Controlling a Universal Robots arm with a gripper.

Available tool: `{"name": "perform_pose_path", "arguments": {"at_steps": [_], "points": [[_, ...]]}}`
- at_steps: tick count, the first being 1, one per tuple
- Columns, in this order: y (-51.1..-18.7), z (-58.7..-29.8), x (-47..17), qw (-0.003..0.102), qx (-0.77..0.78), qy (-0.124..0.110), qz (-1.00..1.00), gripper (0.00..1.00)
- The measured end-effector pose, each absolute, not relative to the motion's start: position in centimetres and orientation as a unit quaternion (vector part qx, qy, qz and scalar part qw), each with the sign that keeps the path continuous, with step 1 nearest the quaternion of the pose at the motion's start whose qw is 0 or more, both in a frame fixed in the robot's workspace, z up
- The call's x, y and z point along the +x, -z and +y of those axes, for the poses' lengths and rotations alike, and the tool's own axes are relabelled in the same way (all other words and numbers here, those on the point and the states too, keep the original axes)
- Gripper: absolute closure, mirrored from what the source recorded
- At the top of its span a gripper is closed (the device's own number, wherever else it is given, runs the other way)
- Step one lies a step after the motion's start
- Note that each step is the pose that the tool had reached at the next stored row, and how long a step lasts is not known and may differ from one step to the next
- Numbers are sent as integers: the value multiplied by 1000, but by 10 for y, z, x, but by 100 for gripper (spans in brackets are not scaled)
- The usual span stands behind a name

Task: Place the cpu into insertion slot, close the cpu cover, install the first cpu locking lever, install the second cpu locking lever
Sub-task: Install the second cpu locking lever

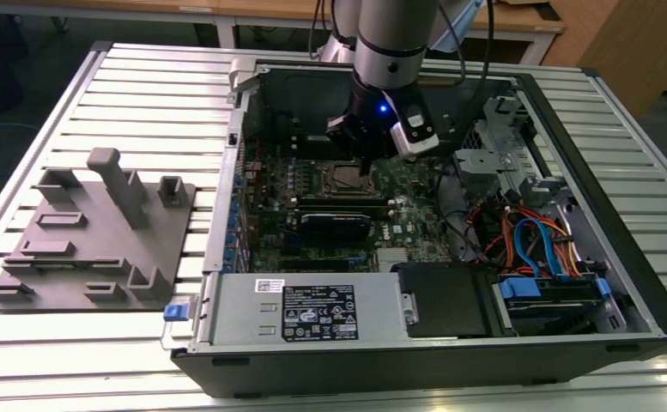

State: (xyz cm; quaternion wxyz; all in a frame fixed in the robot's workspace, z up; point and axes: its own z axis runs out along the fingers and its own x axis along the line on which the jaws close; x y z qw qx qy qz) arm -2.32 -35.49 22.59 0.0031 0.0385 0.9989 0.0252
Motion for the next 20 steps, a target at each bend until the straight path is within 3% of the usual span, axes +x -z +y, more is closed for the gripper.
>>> {"name": "perform_pose_path", "arguments": {"at_steps": [20], "points": [[-233,-366,-23,-3,21,-25,999,89]]}}
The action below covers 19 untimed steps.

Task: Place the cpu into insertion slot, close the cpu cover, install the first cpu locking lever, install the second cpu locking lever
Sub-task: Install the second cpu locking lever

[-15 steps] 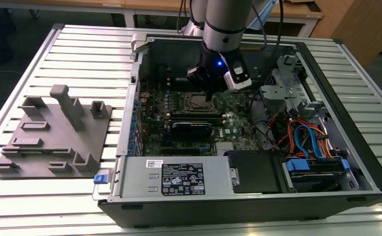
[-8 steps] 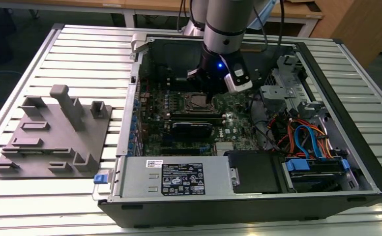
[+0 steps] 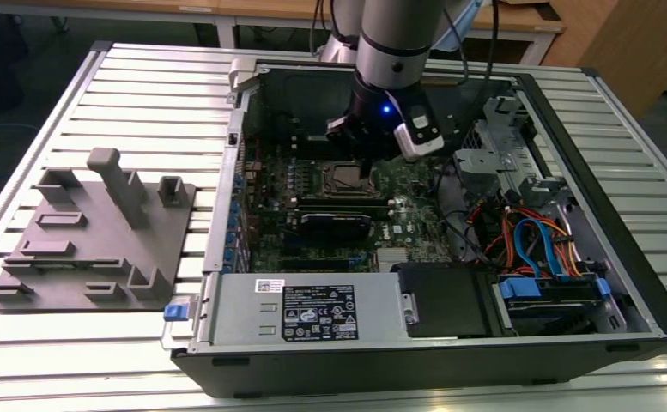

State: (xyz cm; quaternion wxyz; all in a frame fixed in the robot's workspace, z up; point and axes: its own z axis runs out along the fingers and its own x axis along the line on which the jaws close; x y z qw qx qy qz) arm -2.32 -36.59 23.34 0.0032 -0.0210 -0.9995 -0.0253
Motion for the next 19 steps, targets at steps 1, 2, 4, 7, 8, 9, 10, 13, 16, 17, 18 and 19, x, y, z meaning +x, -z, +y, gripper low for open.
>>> {"name": "perform_pose_path", "arguments": {"at_steps": [1,2,4,7,8,9,10,13,16,17,18,19], "points": [[-233,-367,-23,3,-21,25,-999,89],[-233,-368,-23,3,-21,25,-999,89],[-233,-371,-23,3,-21,25,-999,89],[-233,-376,-23,3,-21,25,-999,89],[-233,-377,-23,3,-21,25,-999,89],[-233,-378,-24,3,-21,25,-999,89],[-233,-379,-24,3,-21,25,-999,89],[-233,-381,-30,3,-21,25,-999,89],[-233,-382,-37,3,-20,25,-999,89],[-233,-384,-39,3,-20,25,-999,89],[-233,-385,-40,3,-20,26,-999,89],[-233,-386,-41,3,-20,26,-999,89]]}}
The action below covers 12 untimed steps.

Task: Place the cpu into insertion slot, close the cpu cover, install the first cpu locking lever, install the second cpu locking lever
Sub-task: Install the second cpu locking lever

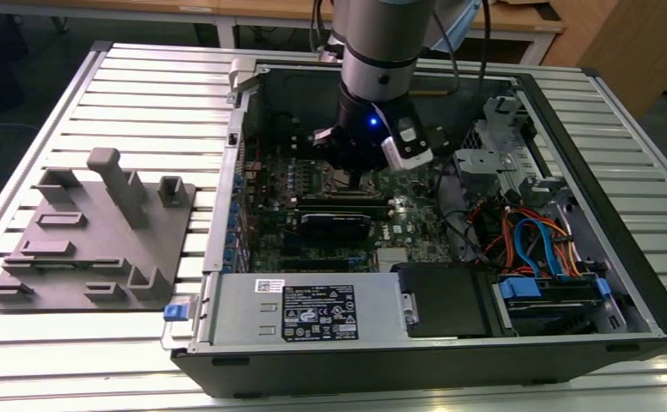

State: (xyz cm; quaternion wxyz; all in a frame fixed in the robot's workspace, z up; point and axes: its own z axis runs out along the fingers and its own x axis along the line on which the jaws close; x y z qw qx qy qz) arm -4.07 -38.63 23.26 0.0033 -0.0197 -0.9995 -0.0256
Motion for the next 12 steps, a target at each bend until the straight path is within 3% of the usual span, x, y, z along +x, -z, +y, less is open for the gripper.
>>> {"name": "perform_pose_path", "arguments": {"at_steps": [12], "points": [[-222,-389,-62,4,-20,27,-999,89]]}}
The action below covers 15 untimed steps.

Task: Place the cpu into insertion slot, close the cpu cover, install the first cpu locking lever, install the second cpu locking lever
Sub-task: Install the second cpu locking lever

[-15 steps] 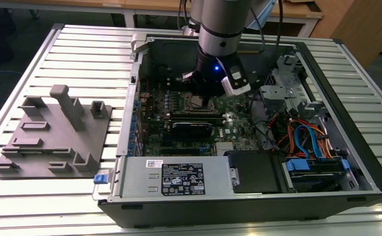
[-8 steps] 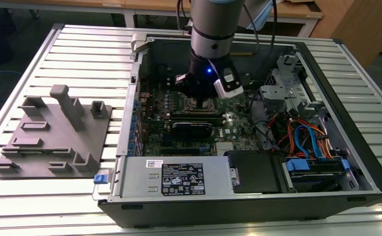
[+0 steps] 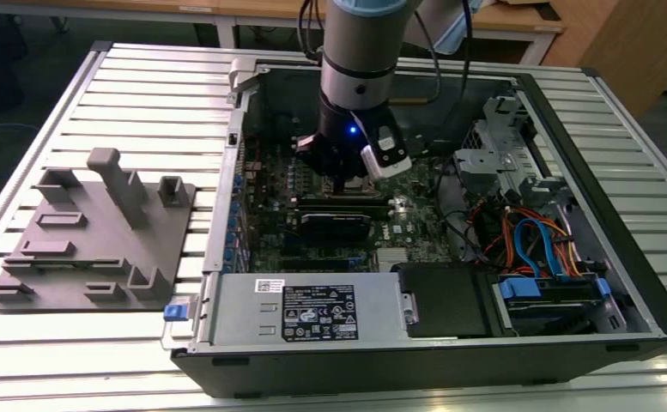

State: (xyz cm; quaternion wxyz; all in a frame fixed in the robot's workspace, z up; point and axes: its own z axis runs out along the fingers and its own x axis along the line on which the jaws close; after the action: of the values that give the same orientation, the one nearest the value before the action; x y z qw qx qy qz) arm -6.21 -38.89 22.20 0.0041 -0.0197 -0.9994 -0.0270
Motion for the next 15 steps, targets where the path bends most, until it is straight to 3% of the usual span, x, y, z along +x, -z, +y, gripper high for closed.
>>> {"name": "perform_pose_path", "arguments": {"at_steps": [15], "points": [[-214,-406,-68,5,-20,63,-998,89]]}}
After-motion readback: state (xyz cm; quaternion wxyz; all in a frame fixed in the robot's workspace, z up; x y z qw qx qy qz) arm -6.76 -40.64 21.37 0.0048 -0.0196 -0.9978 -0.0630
